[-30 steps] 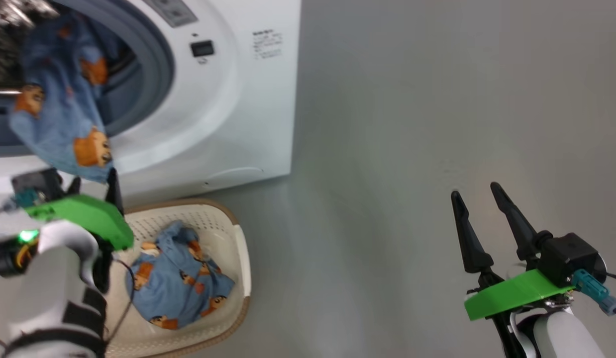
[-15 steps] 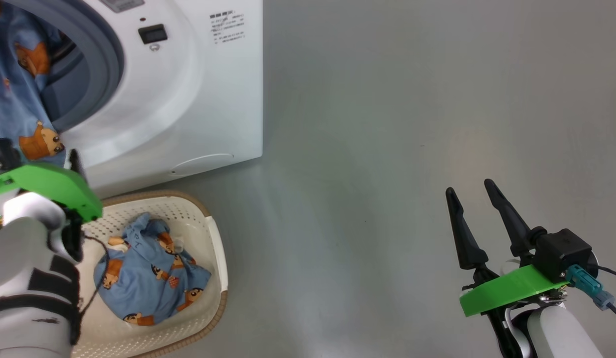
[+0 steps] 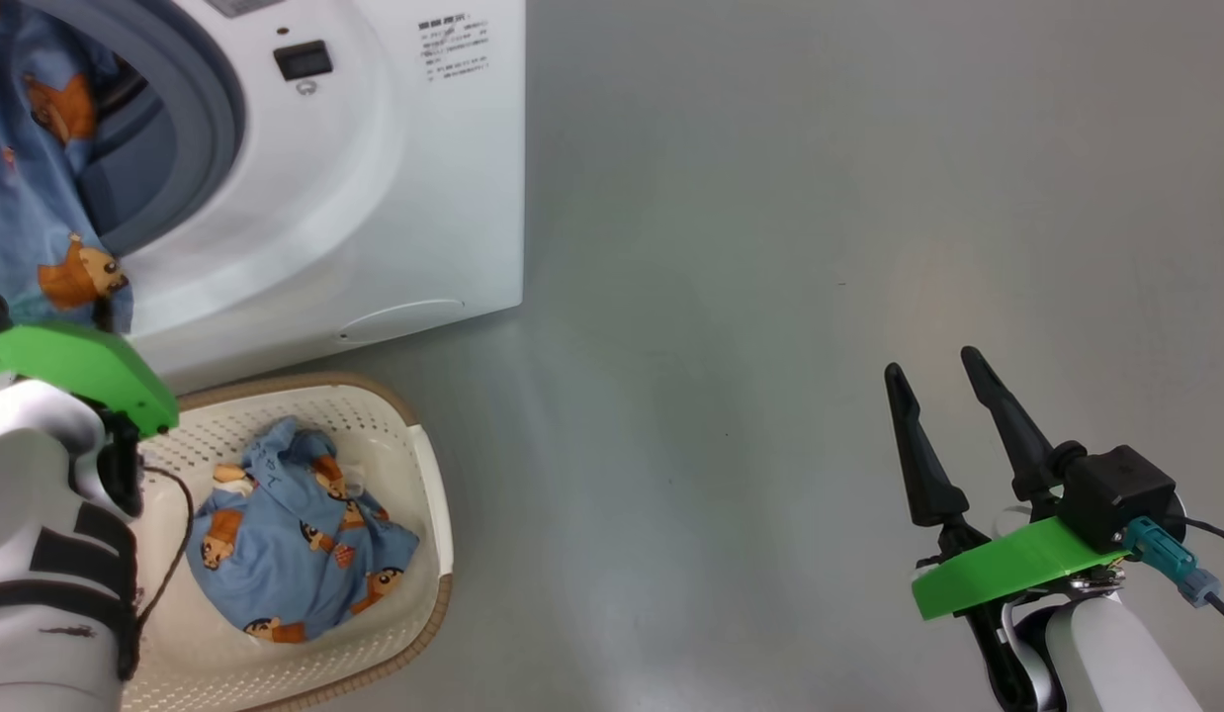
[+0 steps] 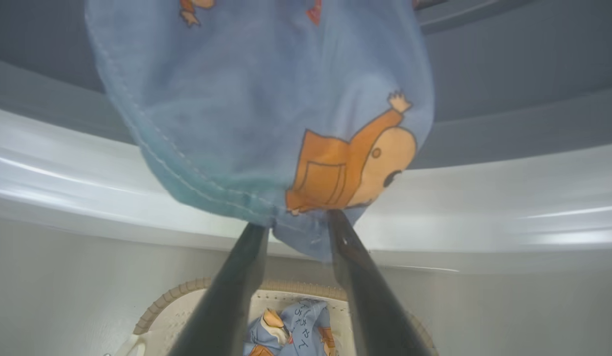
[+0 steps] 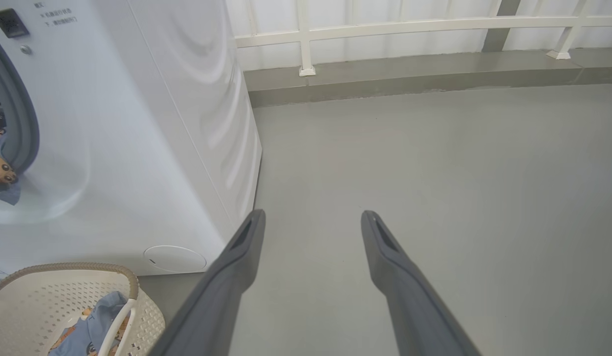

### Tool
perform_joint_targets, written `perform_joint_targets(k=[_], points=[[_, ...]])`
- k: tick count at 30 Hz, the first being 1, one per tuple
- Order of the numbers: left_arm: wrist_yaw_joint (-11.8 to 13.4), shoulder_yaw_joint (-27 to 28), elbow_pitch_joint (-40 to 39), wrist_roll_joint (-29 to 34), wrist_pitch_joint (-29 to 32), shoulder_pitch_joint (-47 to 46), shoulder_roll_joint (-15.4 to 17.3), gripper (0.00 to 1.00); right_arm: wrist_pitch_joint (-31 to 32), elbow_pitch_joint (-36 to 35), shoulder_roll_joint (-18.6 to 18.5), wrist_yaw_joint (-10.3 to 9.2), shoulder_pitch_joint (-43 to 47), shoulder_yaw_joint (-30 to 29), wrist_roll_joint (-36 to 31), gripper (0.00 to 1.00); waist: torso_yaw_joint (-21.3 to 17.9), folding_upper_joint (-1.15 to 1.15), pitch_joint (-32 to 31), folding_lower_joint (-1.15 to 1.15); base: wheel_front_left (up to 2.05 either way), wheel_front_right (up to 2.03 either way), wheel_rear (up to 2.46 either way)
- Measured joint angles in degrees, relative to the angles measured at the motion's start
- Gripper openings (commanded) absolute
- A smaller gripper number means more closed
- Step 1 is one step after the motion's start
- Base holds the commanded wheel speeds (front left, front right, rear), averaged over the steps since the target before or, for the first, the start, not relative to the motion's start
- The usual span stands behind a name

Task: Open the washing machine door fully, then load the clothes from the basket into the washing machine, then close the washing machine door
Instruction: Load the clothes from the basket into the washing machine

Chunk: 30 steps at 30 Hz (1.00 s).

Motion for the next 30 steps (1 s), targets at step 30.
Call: perform_joint_targets(k=[30], points=[[-5.94, -6.77, -8.1, 2.43, 8.68, -14.58, 6.64, 0.0, -1.63, 2.3, 0.57, 0.0, -4.17, 1.72, 1.86, 1.0, 3.82, 0.0, 5.64, 0.0, 0.0, 0.0, 0.0]])
